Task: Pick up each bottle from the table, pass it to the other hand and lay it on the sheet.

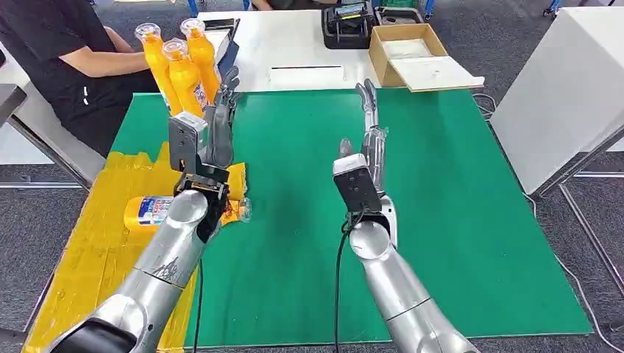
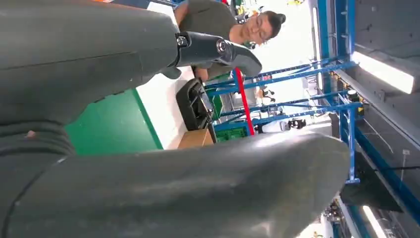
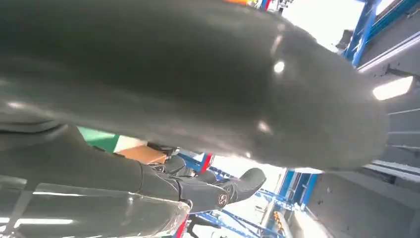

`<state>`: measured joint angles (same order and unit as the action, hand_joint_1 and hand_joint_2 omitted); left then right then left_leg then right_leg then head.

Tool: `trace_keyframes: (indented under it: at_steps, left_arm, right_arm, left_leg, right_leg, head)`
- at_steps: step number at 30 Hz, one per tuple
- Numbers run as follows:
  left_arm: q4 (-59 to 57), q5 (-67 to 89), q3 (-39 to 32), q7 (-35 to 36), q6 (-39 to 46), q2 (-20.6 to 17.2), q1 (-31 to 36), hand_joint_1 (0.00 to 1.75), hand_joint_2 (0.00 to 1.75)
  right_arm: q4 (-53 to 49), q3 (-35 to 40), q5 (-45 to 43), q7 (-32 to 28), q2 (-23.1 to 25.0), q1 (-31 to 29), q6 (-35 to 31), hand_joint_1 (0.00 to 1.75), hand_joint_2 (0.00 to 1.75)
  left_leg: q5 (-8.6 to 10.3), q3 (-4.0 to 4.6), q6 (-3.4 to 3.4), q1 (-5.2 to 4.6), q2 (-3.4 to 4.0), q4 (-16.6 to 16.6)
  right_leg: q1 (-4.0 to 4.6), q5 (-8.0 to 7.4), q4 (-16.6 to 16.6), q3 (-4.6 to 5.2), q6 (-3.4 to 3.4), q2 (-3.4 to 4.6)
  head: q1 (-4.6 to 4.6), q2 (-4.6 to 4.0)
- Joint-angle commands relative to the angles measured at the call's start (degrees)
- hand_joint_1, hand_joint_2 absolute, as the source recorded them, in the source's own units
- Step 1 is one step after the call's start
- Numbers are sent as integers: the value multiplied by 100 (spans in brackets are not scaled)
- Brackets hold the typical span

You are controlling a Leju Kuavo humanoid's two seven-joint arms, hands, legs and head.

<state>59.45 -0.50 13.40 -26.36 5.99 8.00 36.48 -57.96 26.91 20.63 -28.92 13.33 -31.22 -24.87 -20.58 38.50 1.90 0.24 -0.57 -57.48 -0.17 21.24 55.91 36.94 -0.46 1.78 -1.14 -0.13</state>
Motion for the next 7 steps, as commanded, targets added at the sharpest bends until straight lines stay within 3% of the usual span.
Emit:
trace_keyframes:
  at_steps: [1, 7]
  left_arm:
    - [-407, 222, -98, 52, -72, 22, 212, 0, 0]
    - [-203, 342, -243, 122, -98, 46, 56, 0, 0]
  right_arm:
    - [281, -144, 52, 39, -33, -177, 11, 0, 0]
    - [88, -199, 215, 155, -58, -62, 106, 0, 0]
  left_leg:
    - [-9, -21, -10, -2, -3, -1]
    - [-8, -19, -8, -1, -2, 0]
  right_leg:
    - [0, 12, 3, -22, 0, -17]
    - [1, 9, 0, -21, 1, -14]
  head:
    - [-2, 0]
    - [-2, 0]
